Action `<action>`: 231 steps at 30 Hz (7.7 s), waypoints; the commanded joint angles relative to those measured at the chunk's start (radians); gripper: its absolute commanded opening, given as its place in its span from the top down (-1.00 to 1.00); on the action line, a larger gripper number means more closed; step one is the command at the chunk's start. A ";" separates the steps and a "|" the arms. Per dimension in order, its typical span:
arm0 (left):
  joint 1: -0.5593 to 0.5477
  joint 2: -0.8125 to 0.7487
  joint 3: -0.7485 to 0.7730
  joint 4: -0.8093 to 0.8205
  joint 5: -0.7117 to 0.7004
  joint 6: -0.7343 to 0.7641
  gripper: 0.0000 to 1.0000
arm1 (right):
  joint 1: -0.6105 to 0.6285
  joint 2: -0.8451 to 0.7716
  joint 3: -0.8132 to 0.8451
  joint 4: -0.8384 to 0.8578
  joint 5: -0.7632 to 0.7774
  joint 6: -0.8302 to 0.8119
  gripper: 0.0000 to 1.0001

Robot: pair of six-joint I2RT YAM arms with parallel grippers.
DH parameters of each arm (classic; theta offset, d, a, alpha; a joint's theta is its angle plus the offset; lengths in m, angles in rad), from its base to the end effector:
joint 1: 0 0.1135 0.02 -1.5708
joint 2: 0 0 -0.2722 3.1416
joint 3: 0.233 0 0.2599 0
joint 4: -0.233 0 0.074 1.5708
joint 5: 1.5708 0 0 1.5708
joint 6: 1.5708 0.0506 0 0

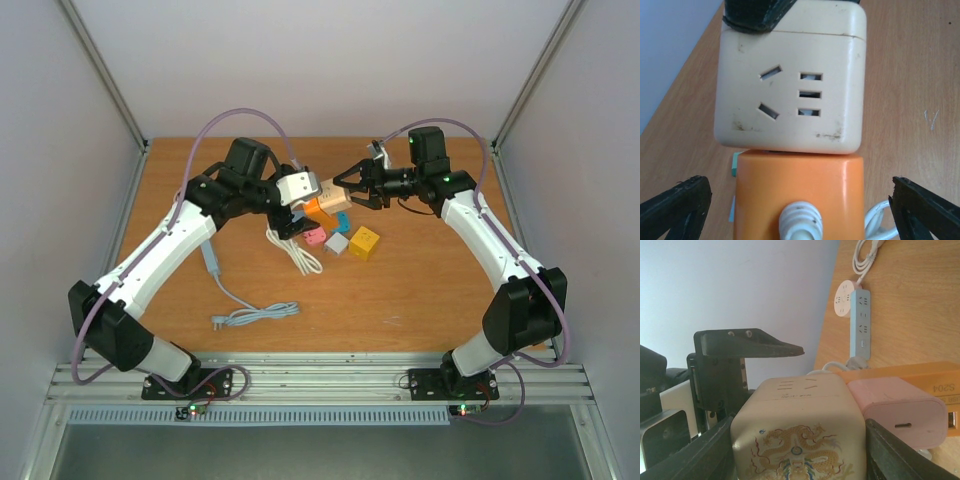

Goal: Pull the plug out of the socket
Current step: Remove the plug from the socket.

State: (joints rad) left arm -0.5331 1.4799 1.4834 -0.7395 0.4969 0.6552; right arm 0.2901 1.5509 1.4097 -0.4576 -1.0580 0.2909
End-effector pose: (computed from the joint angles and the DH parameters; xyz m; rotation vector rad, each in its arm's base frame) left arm 0.2769 -0.1914 0.3659 1.4598 1.7115 -0.5056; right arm 0.3276 0.1438 0.3538 -0.6381 2.0695 1.4720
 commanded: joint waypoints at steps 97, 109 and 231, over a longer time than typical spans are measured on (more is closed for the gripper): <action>0.204 -0.122 -0.402 0.060 0.849 -0.055 0.99 | 0.190 -0.197 -0.304 0.071 0.084 -0.974 -0.87; 0.130 -0.075 -0.390 0.028 0.770 -0.018 0.99 | 0.203 -0.204 -0.296 0.081 -0.023 -0.926 -0.90; 0.176 -0.127 -0.378 0.003 0.786 0.036 0.99 | 0.149 -0.072 -0.256 -0.047 -0.065 -0.978 0.98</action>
State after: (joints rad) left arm -0.3573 1.3632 1.0565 -0.7040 1.1980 0.5552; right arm 0.4744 1.4525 1.1172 -0.4725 -1.1004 -0.7094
